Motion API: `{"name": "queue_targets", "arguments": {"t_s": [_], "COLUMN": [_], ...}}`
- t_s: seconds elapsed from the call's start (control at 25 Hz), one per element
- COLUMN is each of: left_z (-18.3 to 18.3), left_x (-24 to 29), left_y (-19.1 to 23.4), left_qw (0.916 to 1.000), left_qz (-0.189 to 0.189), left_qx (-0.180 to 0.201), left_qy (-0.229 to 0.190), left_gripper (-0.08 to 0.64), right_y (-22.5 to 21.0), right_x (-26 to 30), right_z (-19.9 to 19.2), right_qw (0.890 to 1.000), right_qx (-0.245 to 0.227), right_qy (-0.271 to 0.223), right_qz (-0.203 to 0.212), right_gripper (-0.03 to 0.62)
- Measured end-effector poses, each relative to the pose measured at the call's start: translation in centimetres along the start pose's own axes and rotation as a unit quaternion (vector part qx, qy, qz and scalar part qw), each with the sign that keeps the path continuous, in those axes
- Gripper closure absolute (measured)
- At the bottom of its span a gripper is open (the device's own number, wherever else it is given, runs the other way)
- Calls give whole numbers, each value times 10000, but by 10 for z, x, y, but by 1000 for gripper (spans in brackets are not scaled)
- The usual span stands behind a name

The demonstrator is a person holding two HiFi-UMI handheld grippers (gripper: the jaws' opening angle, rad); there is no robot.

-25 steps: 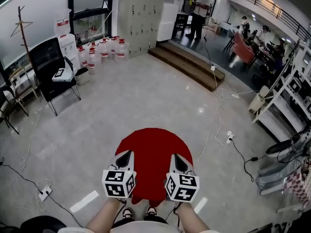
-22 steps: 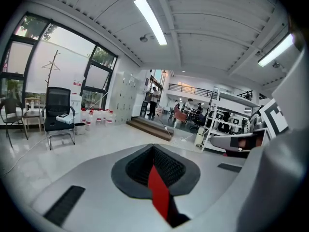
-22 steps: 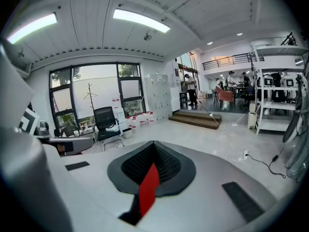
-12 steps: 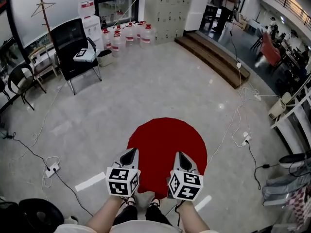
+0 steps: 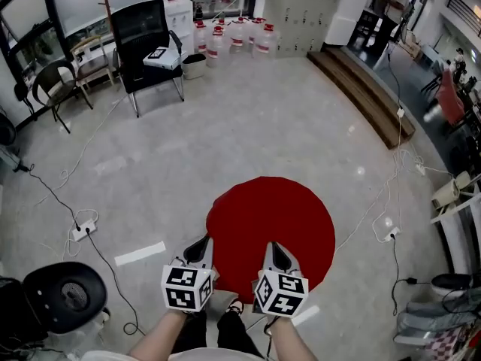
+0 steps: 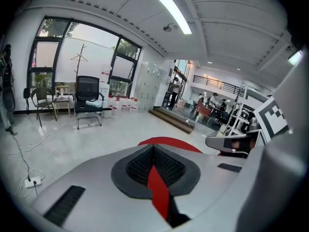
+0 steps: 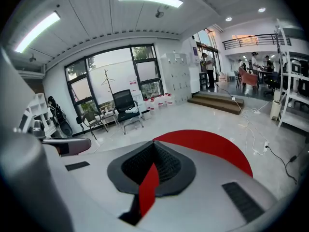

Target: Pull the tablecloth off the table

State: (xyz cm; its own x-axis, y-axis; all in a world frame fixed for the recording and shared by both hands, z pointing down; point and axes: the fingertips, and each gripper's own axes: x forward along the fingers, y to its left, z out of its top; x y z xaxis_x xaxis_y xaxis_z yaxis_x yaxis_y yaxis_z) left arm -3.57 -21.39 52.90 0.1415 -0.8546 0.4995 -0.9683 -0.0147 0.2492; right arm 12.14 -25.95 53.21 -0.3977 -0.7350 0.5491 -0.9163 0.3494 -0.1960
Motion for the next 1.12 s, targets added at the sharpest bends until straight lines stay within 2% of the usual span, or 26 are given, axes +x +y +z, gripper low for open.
{"name": "queue_targets", "arguments": {"t_s": [0.24, 0.52, 0.76, 1.12], "left_z": [-37, -75, -109, -132], "left_x": [-7, -5, -2, 12], "left_y": [24, 52, 67, 78], "left_qw": [9987, 9962, 9952, 9948], "left_qz": [307, 445, 228, 87], "left_qx": [-358, -593, -793, -706], "left_qy": [206, 461, 528, 735], "left_gripper": [543, 543, 543, 543], "right_y": [9, 18, 19, 14], "right_x": [16, 37, 46, 58], "right_z": [-24, -61, -88, -104], "right_qw": [9992, 9970, 9951, 9931], "right_qx": [-172, -182, -170, -126], "right_qy": [338, 741, 969, 1152], "right_qz": [142, 96, 7, -164], "right_gripper": [568, 568, 568, 568]}}
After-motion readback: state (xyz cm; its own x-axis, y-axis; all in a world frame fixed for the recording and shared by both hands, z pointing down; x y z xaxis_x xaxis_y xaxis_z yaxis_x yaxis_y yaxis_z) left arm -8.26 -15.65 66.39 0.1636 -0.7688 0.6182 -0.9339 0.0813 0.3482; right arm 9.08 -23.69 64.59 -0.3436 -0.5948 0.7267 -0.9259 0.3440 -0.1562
